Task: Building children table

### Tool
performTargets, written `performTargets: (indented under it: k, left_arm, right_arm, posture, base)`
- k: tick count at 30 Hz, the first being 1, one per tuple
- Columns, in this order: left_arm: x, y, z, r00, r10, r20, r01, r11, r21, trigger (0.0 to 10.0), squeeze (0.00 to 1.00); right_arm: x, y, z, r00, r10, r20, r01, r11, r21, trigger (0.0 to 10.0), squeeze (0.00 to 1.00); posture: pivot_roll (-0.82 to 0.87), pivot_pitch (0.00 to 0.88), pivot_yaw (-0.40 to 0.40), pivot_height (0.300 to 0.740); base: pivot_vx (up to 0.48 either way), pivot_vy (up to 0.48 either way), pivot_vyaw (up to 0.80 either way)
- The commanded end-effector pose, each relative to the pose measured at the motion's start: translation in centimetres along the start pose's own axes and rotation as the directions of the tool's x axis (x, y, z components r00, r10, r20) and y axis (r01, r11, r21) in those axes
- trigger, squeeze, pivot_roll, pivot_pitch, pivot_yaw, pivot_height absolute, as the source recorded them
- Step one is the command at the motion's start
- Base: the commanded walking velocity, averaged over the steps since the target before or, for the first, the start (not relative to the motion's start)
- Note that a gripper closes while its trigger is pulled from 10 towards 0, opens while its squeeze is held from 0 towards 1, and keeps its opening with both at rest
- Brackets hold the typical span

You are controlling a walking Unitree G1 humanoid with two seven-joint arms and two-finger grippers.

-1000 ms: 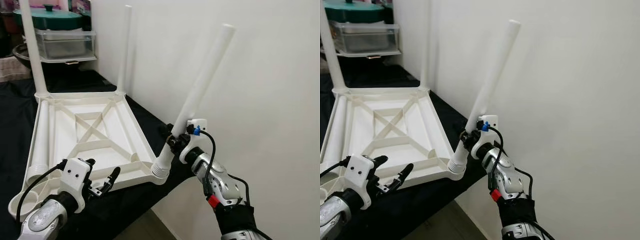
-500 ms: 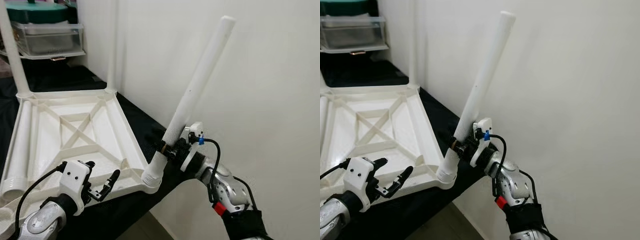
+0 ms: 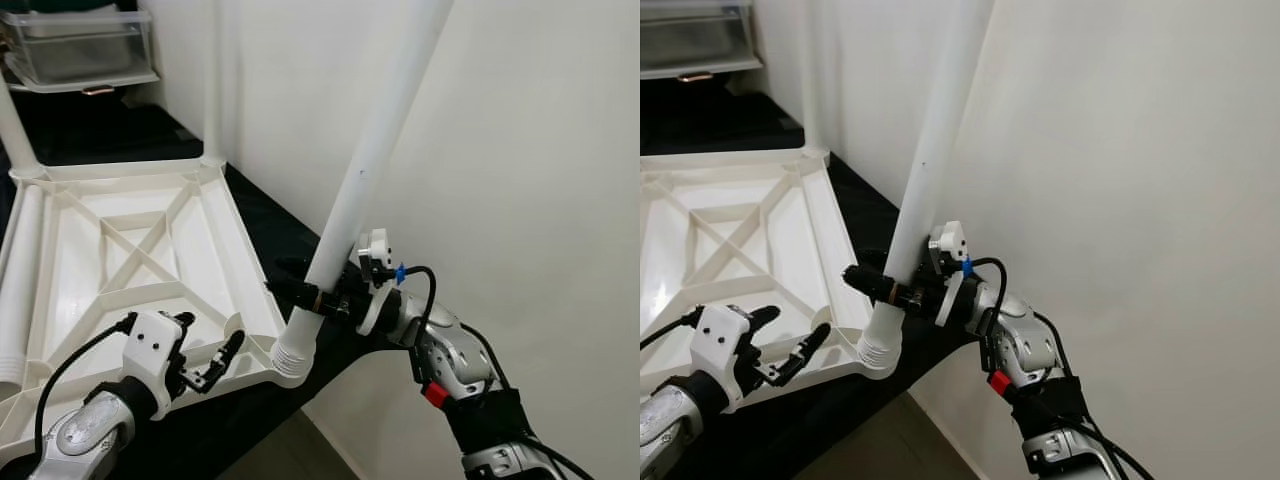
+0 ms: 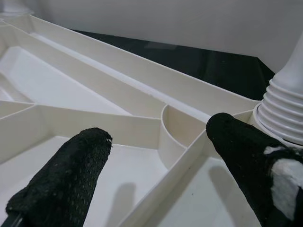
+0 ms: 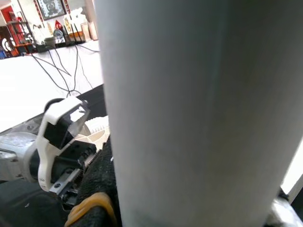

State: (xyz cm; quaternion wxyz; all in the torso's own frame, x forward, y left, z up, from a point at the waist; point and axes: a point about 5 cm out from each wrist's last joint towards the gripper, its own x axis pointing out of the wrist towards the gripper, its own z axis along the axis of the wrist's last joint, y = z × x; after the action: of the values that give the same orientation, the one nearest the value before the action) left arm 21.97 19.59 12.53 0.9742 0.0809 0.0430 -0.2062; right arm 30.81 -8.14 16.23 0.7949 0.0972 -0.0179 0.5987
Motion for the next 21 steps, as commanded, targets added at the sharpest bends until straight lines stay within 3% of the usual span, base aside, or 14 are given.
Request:
performTargets:
  k: [1,9,11,15,18,21]
  left_arm:
    - [0.1,-0.5,0.2,0.999,-0.039,0.0,0.039,0.999,0.0,10.0,0.0]
    - [0.1,-0.8,0.3,0.999,-0.05,0.004,0.05,0.999,-0.006,10.0,0.0]
    - [0.1,-0.9,0.2,0.999,-0.05,0.003,0.05,0.999,-0.008,10.0,0.0]
    - [0.1,-0.9,0.2,0.999,-0.047,0.003,0.047,0.999,-0.008,10.0,0.0]
    - [0.0,-0.9,0.2,0.999,-0.04,0.003,0.04,0.999,-0.013,10.0,0.0]
    - [0.0,-0.8,0.1,0.999,-0.035,0.0,0.035,0.999,-0.012,10.0,0.0]
  right_arm:
    - [-1.3,-0.3,-2.6,0.989,-0.01,-0.15,0.018,0.999,0.05,0.0,0.0]
    - [-1.4,-0.2,-2.9,0.989,-0.01,-0.147,0.018,0.998,0.057,0.0,0.0]
    - [-0.9,-1.0,-3.1,0.978,-0.161,-0.136,0.162,0.987,0.002,0.0,0.0]
    - [-0.6,-1.6,-3.2,0.949,-0.291,-0.125,0.288,0.957,-0.039,0.0,0.0]
    - [-0.5,-1.4,-3.7,0.891,-0.443,-0.101,0.441,0.896,-0.043,0.0,0.0]
    - [-1.4,-2.2,-4.6,0.763,-0.635,-0.12,0.633,0.772,-0.056,0.0,0.0]
  posture:
    - [0.16,0.0,-0.165,0.74]
    - [0.16,0.0,-0.167,0.74]
    - [0.16,0.0,-0.168,0.74]
    - [0.15,0.0,-0.168,0.74]
    - [0.15,0.0,-0.167,0.74]
    - [0.15,0.0,-0.164,0.74]
  base:
    - [0.0,0.0,0.0]
    - [0.0,0.0,0.0]
    - [0.0,0.0,0.0]
    - [0.0,0.0,0.0]
    - [0.0,0.0,0.0]
    - [0.0,0.0,0.0]
